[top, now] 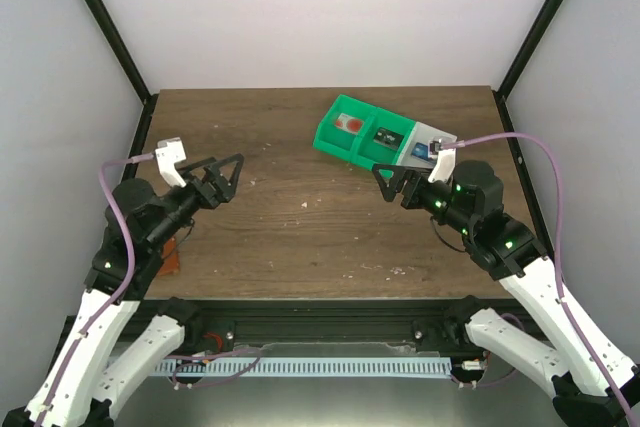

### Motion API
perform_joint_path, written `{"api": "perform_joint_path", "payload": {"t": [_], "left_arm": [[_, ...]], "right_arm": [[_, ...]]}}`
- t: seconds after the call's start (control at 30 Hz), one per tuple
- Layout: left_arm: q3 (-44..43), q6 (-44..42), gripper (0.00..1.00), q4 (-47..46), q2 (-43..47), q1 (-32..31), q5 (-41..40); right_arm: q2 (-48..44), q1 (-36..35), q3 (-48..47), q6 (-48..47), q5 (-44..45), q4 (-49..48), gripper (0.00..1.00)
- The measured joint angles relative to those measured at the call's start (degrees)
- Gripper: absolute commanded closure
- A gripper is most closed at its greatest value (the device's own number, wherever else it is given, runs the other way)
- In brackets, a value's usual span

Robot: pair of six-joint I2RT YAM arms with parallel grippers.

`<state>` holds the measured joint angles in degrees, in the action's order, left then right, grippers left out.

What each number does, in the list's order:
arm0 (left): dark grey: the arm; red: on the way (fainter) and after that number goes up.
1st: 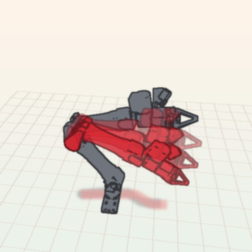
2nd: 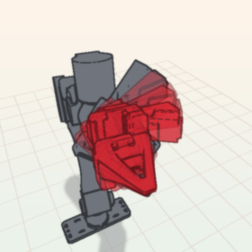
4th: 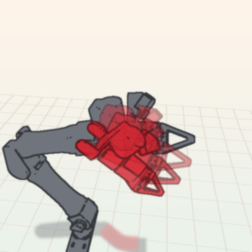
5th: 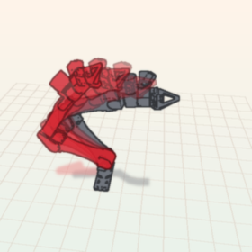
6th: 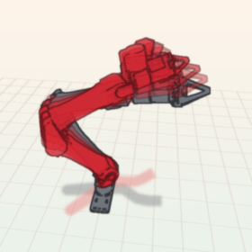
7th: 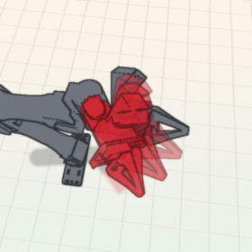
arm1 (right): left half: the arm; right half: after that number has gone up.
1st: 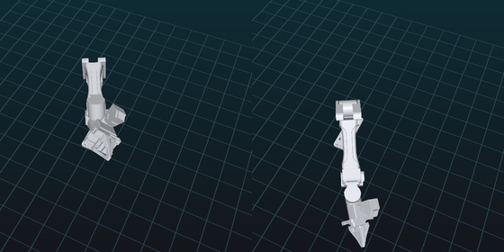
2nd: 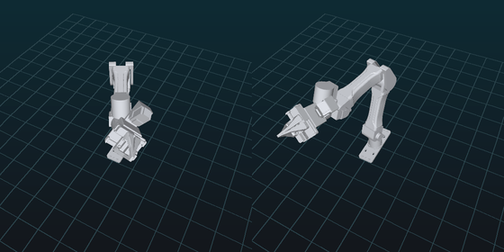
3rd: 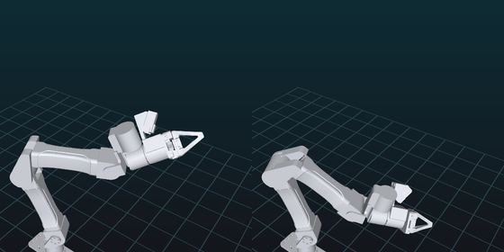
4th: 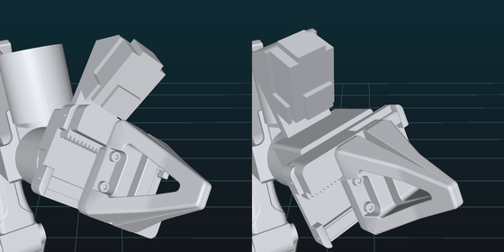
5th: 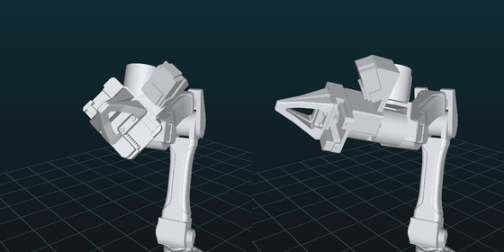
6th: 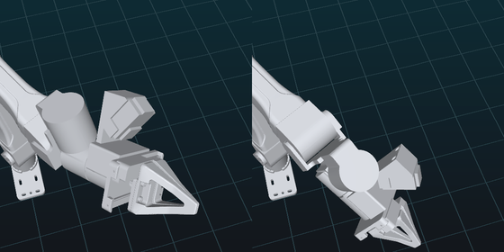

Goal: Take the credit cards out of the card holder

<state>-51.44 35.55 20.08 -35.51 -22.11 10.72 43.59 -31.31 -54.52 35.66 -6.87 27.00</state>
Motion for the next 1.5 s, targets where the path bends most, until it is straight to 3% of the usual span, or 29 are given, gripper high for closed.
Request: {"api": "perform_joint_path", "payload": {"t": [0.27, 0.47, 0.73, 0.83, 1.07, 1.13, 1.5], "left_arm": [[-0.37, 0.55, 0.0, 3.1, -0.63, 0.0, -3.54], [-1.18, 2.29, 0.0, 6.58, -1.79, 0.0, -11.47], [-1.03, 6.16, 0.0, 12.5, -10.12, 1.81, -22.73], [0.42, 6.8, 0.0, 13.07, -12.66, 5.92, -22.73], [10.49, 12.68, 0.05, 11.3, -15.82, 28.37, -12.17], [12.85, 15.02, 0.03, 11.56, -16.96, 32.61, -11.47], [15.65, 23.12, 0.01, 12.83, -19.26, 38.01, -26.73]], "right_arm": [[0.02, 0.0, 0.02, 0.22, -0.46, -0.04, 0.0], [0.0, 0.0, 0.02, 0.22, -0.59, -0.09, 0.0], [0.09, 0.0, 0.24, 0.17, -1.33, -0.74, 0.0], [0.09, 0.0, 0.31, 0.13, -1.75, -1.33, 0.0], [0.48, 0.0, 0.37, -0.09, -2.8, -2.58, 0.0], [1.11, 0.0, 0.37, -0.13, -3.1, -2.67, 0.0], [2.23, 0.0, 0.22, -0.87, -3.45, -1.92, 0.0]]}}
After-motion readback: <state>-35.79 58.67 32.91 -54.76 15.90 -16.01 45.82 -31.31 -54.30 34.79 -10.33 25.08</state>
